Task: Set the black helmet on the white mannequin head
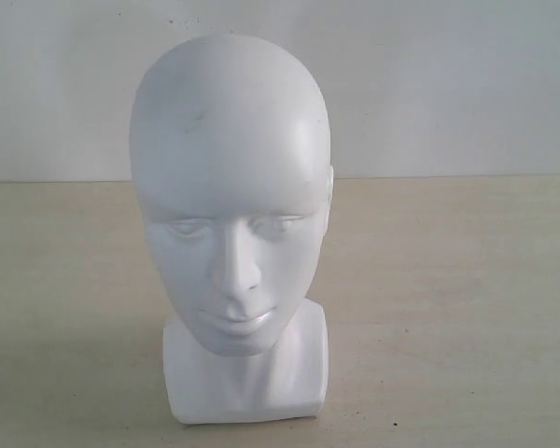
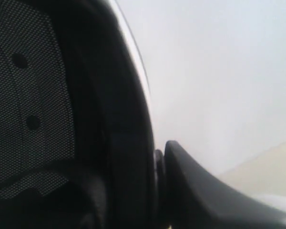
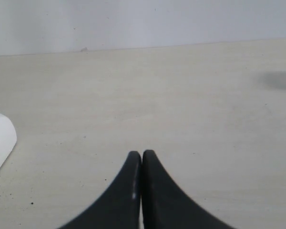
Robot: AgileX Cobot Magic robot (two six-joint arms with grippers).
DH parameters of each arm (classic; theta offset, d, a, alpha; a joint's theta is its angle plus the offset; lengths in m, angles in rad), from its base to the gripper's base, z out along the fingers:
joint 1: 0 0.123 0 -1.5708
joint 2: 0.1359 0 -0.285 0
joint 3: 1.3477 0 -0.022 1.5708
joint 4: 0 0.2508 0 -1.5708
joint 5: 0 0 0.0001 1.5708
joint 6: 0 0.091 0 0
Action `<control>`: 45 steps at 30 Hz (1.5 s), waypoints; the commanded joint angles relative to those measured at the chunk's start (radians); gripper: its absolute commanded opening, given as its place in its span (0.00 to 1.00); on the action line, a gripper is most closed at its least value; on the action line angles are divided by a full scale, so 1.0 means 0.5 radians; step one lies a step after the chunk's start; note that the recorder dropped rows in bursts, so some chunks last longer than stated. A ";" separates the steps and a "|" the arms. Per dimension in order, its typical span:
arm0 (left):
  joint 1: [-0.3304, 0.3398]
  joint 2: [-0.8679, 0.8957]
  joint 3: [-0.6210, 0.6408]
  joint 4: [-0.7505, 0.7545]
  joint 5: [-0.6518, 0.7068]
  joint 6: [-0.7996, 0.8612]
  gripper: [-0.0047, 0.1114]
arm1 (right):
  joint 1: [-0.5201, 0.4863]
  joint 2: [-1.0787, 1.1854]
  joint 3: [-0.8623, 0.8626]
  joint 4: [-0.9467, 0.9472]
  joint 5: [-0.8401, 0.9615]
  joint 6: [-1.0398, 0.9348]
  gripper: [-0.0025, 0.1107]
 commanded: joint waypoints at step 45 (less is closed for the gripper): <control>-0.006 -0.252 1.188 1.238 -3.298 -3.385 0.08 | 0.002 -0.008 -0.001 -0.003 -0.014 -0.008 0.02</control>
